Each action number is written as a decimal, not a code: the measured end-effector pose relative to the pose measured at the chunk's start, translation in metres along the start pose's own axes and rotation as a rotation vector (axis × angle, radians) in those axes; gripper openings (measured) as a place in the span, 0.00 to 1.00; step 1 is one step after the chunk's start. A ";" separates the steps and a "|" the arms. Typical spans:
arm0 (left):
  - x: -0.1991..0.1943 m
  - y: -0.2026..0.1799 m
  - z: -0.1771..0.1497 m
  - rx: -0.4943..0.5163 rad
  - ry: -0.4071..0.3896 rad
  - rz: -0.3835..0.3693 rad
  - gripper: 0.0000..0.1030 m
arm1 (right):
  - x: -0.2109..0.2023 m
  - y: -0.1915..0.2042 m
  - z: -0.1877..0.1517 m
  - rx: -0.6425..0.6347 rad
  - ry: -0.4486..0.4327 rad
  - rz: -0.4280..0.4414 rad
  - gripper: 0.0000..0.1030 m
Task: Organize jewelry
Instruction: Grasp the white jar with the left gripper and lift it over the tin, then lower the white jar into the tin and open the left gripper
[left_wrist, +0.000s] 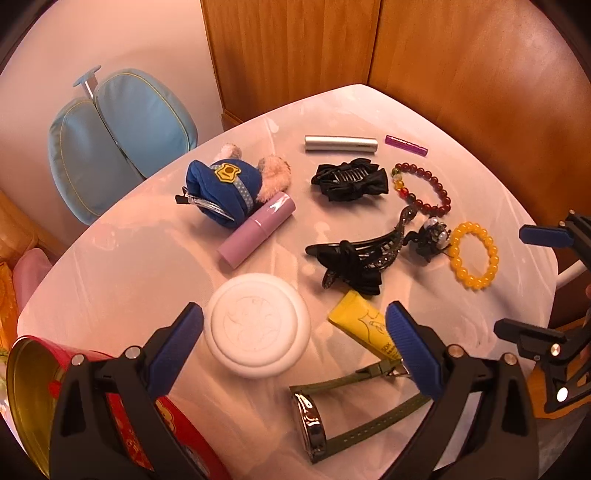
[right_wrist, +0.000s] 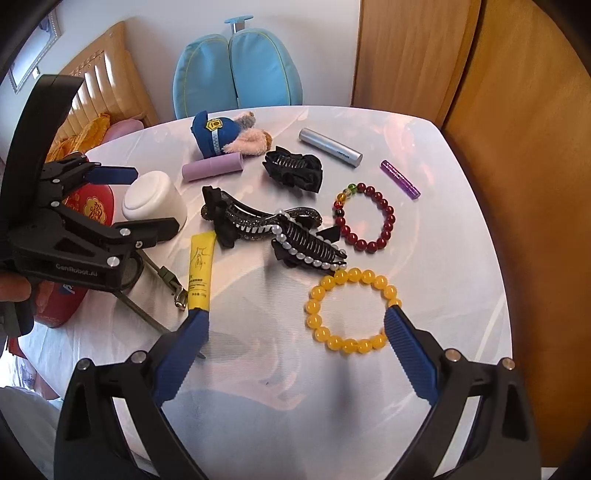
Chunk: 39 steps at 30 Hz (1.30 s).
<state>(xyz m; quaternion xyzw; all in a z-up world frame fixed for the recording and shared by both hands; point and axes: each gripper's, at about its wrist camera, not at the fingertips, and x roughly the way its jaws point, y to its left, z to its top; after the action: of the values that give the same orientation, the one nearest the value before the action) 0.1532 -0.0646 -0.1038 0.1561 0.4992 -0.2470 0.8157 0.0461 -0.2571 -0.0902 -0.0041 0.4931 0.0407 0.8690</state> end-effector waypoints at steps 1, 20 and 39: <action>0.002 0.001 0.002 -0.003 0.000 -0.003 0.94 | 0.001 0.001 0.000 -0.005 0.001 -0.005 0.94; -0.045 -0.008 0.001 -0.004 -0.087 0.044 0.58 | -0.027 0.007 -0.005 -0.031 -0.064 0.005 0.94; -0.186 0.132 -0.146 -0.391 -0.188 0.311 0.58 | -0.061 0.203 0.038 -0.397 -0.239 0.298 0.94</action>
<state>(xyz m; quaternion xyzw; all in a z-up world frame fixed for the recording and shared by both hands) 0.0490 0.1644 -0.0033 0.0469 0.4296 -0.0310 0.9013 0.0327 -0.0574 -0.0114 -0.0969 0.3646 0.2643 0.8876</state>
